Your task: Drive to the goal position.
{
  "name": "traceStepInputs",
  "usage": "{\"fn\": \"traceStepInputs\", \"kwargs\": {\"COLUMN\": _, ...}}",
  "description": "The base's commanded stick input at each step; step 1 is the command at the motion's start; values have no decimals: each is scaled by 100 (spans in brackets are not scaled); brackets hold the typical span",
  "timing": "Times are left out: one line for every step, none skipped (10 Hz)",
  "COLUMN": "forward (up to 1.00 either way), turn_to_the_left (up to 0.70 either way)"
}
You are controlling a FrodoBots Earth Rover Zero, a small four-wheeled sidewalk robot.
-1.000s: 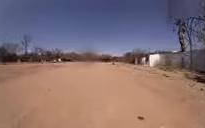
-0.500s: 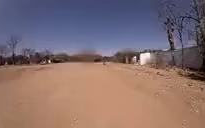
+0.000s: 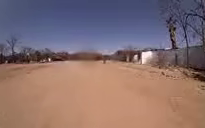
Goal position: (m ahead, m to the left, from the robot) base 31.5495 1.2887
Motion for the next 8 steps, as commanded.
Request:
{"fn": "traceStepInputs", "kwargs": {"forward": 100, "turn_to_the_left": 0}}
{"fn": "traceStepInputs", "kwargs": {"forward": 100, "turn_to_the_left": 0}}
{"fn": "traceStepInputs", "kwargs": {"forward": 100, "turn_to_the_left": 0}}
{"fn": "traceStepInputs", "kwargs": {"forward": 100, "turn_to_the_left": 0}}
{"fn": "traceStepInputs", "kwargs": {"forward": 100, "turn_to_the_left": 0}}
{"fn": "traceStepInputs", "kwargs": {"forward": 100, "turn_to_the_left": 0}}
{"fn": "traceStepInputs", "kwargs": {"forward": 100, "turn_to_the_left": 0}}
{"fn": "traceStepInputs", "kwargs": {"forward": 100, "turn_to_the_left": 0}}
